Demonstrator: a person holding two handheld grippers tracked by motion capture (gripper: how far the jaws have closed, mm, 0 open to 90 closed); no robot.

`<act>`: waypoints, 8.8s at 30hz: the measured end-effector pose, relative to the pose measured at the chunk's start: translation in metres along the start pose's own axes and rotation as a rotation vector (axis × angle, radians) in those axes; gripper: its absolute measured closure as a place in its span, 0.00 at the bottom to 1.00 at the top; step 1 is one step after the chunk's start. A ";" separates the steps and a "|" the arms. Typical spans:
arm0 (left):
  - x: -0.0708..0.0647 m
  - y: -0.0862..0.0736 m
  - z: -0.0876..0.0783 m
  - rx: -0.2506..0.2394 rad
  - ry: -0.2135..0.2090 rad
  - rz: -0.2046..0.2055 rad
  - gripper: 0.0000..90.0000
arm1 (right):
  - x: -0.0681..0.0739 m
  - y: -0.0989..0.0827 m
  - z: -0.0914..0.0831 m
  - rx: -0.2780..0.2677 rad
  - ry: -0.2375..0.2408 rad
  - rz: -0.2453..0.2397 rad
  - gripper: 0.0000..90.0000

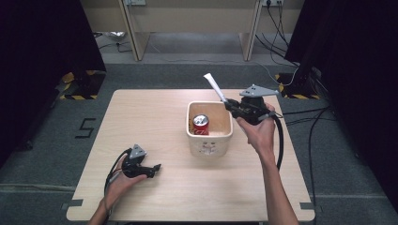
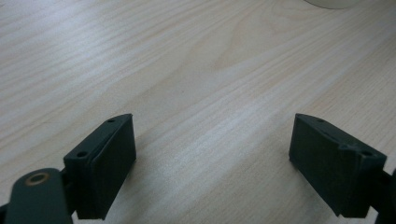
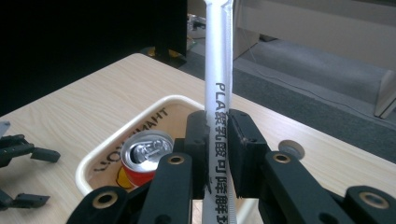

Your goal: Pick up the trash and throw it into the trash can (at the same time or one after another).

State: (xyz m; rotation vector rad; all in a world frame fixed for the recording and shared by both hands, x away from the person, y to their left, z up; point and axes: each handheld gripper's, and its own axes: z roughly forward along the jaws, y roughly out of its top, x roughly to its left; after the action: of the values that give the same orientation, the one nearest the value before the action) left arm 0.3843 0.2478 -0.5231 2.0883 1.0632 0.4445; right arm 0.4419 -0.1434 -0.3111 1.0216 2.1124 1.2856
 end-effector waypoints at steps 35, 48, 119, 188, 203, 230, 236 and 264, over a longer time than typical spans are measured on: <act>0.000 0.000 0.000 0.000 -0.001 -0.001 0.16 | 0.009 0.028 0.081 0.035 0.061 0.027 0.88; 0.001 0.000 0.000 0.002 -0.003 -0.001 0.16 | 0.012 0.029 0.109 0.041 0.093 0.042 0.87; 0.000 0.000 0.000 -0.002 -0.001 -0.001 0.16 | -0.010 -0.014 0.057 0.061 -0.005 0.084 0.34; 0.000 0.000 0.000 0.002 0.002 0.004 0.15 | -0.011 -0.127 -0.041 0.095 -0.108 0.056 0.28; 0.000 0.000 0.000 0.001 0.002 0.002 0.16 | 0.000 -0.141 -0.035 0.080 -0.070 0.060 0.27; 0.000 0.000 0.000 0.001 0.002 0.001 0.16 | 0.002 -0.176 -0.026 0.133 -0.064 0.093 0.22; 0.000 0.000 0.000 0.001 0.002 0.001 0.16 | 0.002 -0.186 -0.025 0.147 -0.065 0.104 0.21; 0.000 0.000 0.000 0.001 0.002 0.002 0.16 | 0.009 -0.218 -0.013 0.253 -0.089 0.085 0.20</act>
State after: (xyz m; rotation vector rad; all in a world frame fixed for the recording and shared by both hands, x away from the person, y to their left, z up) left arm 0.3843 0.2476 -0.5232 2.0899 1.0633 0.4476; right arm 0.3493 -0.2060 -0.4993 1.2604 2.2230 1.0070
